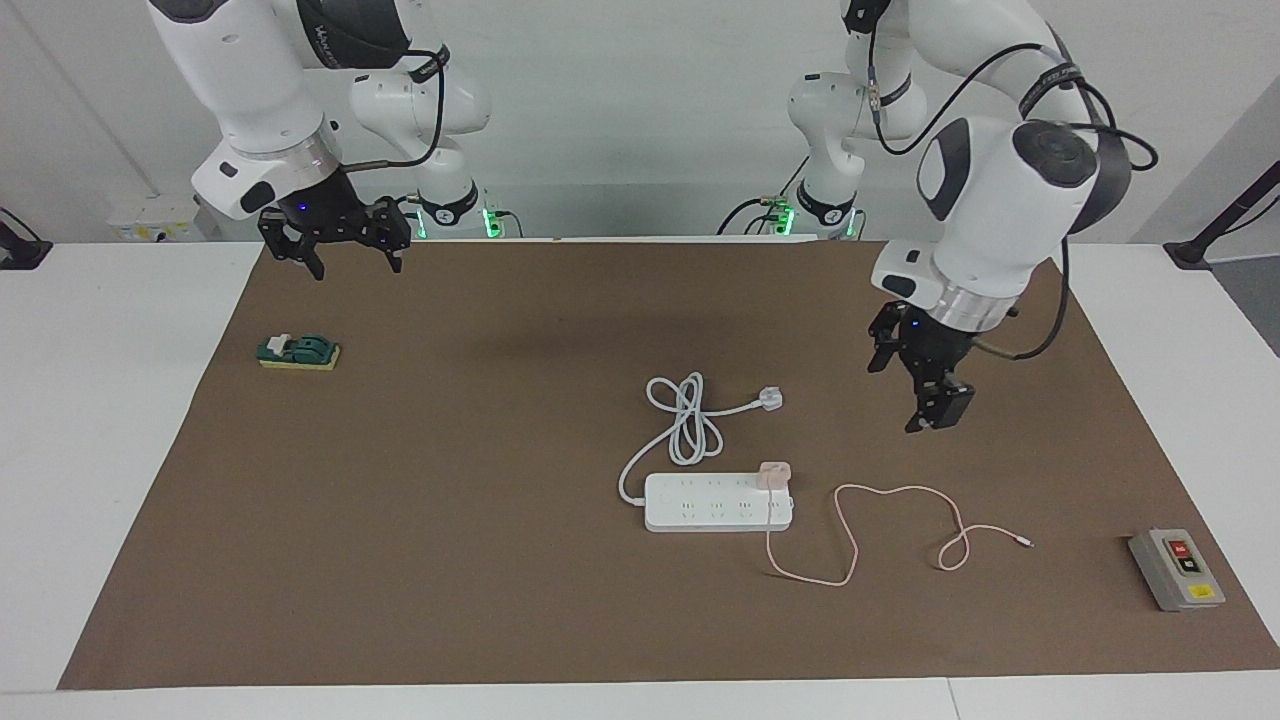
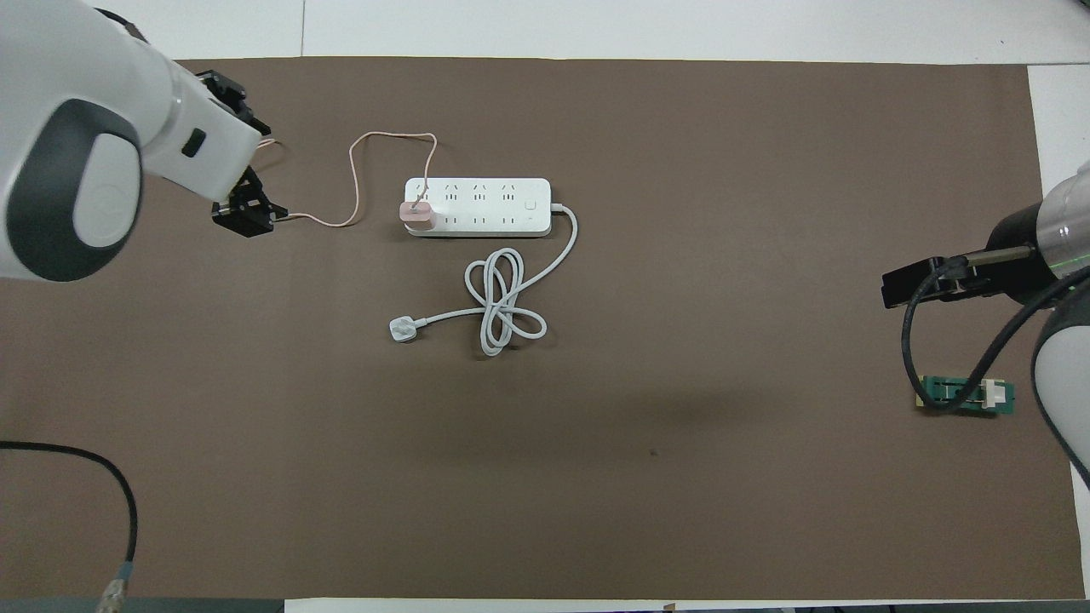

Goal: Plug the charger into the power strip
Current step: 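Open the left gripper and withdraw it from the charger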

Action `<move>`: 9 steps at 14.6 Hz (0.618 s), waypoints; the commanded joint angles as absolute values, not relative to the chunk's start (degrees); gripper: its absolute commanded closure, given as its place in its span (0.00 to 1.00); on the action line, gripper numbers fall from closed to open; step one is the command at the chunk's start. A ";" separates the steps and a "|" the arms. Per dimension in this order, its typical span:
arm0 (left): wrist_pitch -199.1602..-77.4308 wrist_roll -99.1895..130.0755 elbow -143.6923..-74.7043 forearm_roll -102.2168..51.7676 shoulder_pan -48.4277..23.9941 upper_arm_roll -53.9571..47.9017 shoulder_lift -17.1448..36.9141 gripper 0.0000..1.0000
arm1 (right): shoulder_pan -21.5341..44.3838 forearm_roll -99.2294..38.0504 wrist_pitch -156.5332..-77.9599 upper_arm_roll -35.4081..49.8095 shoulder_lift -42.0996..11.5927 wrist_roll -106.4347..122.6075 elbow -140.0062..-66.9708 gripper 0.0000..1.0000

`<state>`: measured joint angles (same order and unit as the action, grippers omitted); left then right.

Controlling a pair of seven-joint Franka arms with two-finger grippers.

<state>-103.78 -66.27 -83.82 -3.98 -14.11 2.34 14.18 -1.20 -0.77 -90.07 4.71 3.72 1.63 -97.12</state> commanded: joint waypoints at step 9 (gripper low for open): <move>-94.05 -15.49 -85.25 -4.13 -8.10 5.01 4.75 0.00 | -2.11 -1.41 -89.38 5.10 4.39 0.70 -97.38 0.00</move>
